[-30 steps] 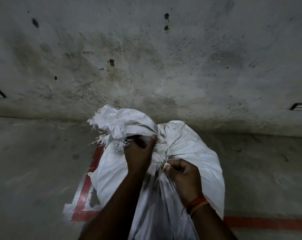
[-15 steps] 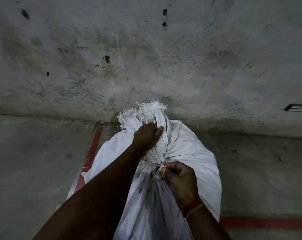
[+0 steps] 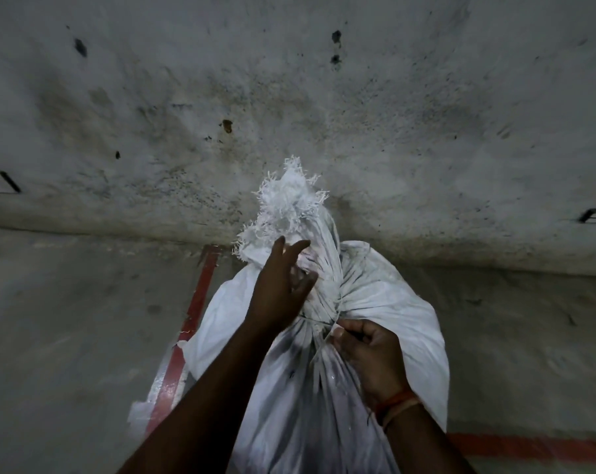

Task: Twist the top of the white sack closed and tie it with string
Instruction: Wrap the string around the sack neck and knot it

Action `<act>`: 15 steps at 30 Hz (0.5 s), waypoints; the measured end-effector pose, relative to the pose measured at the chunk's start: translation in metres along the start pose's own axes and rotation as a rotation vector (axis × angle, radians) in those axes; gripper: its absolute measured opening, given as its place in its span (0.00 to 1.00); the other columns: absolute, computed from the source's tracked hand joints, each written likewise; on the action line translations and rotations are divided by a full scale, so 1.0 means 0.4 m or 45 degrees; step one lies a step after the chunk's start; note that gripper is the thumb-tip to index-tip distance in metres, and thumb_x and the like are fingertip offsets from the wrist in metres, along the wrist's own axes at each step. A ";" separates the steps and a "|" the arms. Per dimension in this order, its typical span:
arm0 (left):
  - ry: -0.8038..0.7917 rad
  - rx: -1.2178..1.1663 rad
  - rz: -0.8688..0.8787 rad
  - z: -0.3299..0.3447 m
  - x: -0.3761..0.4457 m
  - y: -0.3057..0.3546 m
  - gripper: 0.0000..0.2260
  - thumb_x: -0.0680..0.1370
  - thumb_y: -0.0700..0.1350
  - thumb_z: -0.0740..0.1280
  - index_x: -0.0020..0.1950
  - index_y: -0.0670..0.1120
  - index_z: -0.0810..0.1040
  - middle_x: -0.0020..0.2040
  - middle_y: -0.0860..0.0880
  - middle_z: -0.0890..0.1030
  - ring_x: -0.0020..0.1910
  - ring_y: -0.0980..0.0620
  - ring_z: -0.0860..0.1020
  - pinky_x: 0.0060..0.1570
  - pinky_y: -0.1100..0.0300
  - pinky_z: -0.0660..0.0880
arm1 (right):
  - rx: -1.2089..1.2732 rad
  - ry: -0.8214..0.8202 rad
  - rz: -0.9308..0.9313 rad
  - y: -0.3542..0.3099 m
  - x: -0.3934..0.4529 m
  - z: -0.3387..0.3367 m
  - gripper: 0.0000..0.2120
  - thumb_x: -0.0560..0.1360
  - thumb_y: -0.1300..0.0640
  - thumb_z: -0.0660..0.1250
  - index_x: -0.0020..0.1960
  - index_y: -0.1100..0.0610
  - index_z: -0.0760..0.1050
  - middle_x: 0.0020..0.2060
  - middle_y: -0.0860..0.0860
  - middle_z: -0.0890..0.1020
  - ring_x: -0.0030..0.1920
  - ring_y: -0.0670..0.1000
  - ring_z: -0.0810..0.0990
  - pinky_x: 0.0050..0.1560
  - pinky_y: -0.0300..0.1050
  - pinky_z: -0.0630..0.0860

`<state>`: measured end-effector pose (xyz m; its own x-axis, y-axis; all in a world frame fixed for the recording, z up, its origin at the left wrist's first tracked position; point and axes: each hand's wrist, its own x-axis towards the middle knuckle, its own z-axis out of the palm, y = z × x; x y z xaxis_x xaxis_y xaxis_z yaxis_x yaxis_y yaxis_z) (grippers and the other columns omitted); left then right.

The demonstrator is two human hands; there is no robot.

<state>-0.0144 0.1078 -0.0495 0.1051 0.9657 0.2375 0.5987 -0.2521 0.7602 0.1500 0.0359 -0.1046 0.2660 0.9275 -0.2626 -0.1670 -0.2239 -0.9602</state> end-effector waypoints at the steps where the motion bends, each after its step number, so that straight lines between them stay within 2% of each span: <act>1: 0.087 0.008 0.003 -0.004 -0.026 -0.002 0.21 0.78 0.50 0.69 0.71 0.53 0.73 0.76 0.49 0.69 0.77 0.53 0.64 0.67 0.64 0.65 | 0.010 0.002 0.002 0.000 -0.001 0.000 0.07 0.71 0.69 0.74 0.48 0.61 0.84 0.45 0.58 0.88 0.50 0.58 0.86 0.56 0.53 0.81; 2: 0.180 0.018 0.002 -0.006 -0.055 -0.006 0.18 0.77 0.51 0.68 0.67 0.52 0.76 0.70 0.50 0.75 0.71 0.53 0.72 0.66 0.59 0.70 | 0.019 0.007 0.003 -0.001 -0.002 0.000 0.07 0.71 0.69 0.74 0.48 0.61 0.84 0.45 0.58 0.87 0.50 0.58 0.86 0.56 0.53 0.81; 4: 0.241 0.036 -0.103 -0.007 -0.115 -0.005 0.12 0.77 0.52 0.69 0.58 0.52 0.81 0.55 0.55 0.83 0.53 0.59 0.81 0.56 0.54 0.79 | 0.040 0.006 0.014 -0.001 -0.001 -0.001 0.06 0.71 0.69 0.74 0.47 0.61 0.84 0.44 0.59 0.87 0.49 0.58 0.85 0.56 0.53 0.81; 6: 0.052 -0.030 -0.259 0.003 -0.169 0.011 0.08 0.77 0.52 0.71 0.54 0.52 0.83 0.48 0.55 0.85 0.43 0.62 0.82 0.49 0.56 0.81 | 0.043 -0.015 0.024 -0.002 0.000 -0.003 0.06 0.72 0.69 0.74 0.47 0.61 0.84 0.45 0.59 0.87 0.49 0.58 0.85 0.56 0.53 0.81; 8: -0.165 -0.133 -0.325 0.023 -0.200 0.028 0.10 0.75 0.55 0.73 0.53 0.53 0.81 0.46 0.54 0.85 0.41 0.61 0.83 0.48 0.57 0.80 | 0.039 -0.041 0.039 -0.003 0.000 -0.005 0.07 0.72 0.69 0.73 0.48 0.61 0.84 0.45 0.59 0.87 0.50 0.58 0.86 0.55 0.53 0.81; 10: -0.248 -0.019 -0.216 0.055 -0.201 0.028 0.15 0.72 0.61 0.72 0.51 0.53 0.80 0.43 0.53 0.85 0.41 0.59 0.83 0.46 0.55 0.79 | 0.056 -0.055 0.053 -0.006 -0.002 -0.010 0.08 0.73 0.71 0.71 0.50 0.62 0.83 0.44 0.61 0.87 0.47 0.57 0.86 0.51 0.50 0.82; 12: -0.192 0.175 -0.132 0.077 -0.187 0.022 0.16 0.72 0.62 0.71 0.49 0.52 0.80 0.42 0.53 0.84 0.41 0.58 0.81 0.44 0.56 0.78 | 0.068 -0.073 0.050 -0.012 -0.008 -0.013 0.10 0.74 0.72 0.69 0.52 0.63 0.82 0.44 0.62 0.87 0.45 0.56 0.86 0.48 0.48 0.82; 15: -0.093 0.170 -0.107 0.097 -0.173 0.019 0.14 0.73 0.61 0.71 0.44 0.51 0.81 0.37 0.55 0.82 0.35 0.62 0.78 0.35 0.71 0.69 | 0.072 -0.107 0.051 -0.020 -0.009 -0.019 0.11 0.74 0.72 0.68 0.52 0.62 0.83 0.46 0.61 0.87 0.48 0.57 0.86 0.51 0.50 0.80</act>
<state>0.0135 0.0414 -0.0835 0.1048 0.9862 0.1283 0.7076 -0.1646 0.6872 0.1578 0.0319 -0.0966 0.1783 0.9405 -0.2893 -0.2299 -0.2461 -0.9416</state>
